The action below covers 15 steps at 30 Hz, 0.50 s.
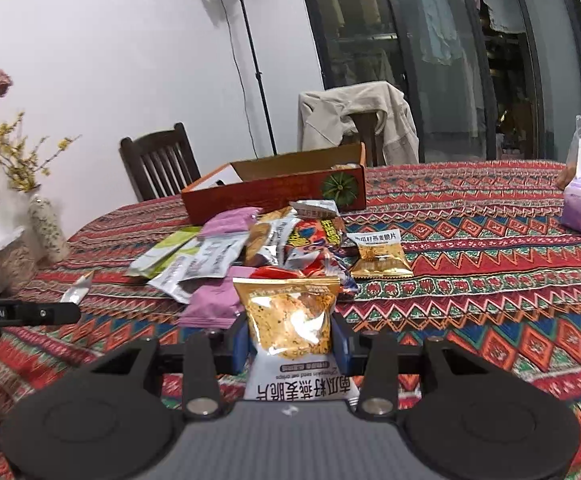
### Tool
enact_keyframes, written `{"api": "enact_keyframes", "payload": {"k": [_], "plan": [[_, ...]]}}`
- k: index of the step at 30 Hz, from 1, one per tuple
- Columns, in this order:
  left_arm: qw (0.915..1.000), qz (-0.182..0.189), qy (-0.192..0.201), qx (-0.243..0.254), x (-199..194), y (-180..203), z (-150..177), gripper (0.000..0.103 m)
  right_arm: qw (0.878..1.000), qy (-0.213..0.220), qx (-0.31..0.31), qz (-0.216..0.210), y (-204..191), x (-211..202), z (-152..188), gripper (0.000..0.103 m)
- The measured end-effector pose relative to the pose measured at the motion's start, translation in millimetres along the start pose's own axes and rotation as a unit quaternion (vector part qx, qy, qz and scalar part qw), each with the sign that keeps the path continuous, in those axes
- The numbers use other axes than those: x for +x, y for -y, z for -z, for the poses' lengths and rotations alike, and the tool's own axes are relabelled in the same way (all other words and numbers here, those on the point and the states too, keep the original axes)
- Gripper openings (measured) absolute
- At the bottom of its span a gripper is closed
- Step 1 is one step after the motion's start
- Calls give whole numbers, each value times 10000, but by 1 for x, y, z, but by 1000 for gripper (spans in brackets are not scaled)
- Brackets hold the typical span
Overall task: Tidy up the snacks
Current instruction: 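Carry both held packets over the cardboard box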
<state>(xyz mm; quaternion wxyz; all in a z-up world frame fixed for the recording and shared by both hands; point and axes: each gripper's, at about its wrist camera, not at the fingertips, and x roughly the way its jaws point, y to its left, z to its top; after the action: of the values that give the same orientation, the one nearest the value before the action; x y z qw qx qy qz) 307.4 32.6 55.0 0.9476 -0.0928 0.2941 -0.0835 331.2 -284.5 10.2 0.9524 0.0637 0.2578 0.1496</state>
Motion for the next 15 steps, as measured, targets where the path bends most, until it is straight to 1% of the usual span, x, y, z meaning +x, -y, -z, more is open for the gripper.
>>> {"api": "enact_keyframes", "payload": {"k": [4, 6, 8, 9, 11, 13, 15], "plan": [[9999, 46, 96, 42, -12, 8, 2, 54, 9999, 122, 56, 3, -1, -16, 1, 40], [9997, 60, 182, 122, -18, 11, -1, 54, 9998, 192, -13, -22, -4, -24, -2, 40], [9991, 70, 316, 260, -22, 14, -11, 54, 9996, 270, -103, -39, -6, -30, -8, 40], [9988, 93, 375, 308, -24, 15, -17, 54, 9994, 301, -135, -76, -6, -32, -12, 40], [9978, 257, 479, 390, -26, 15, -35, 54, 9989, 366, -201, -191, -8, -35, -24, 40], [9959, 490, 546, 531, -23, 13, -60, 54, 9981, 428, -318, -298, -10, -36, -39, 40], [9944, 625, 626, 580, -16, 7, -90, 54, 9970, 502, -405, -431, -9, -33, -59, 40]]}}
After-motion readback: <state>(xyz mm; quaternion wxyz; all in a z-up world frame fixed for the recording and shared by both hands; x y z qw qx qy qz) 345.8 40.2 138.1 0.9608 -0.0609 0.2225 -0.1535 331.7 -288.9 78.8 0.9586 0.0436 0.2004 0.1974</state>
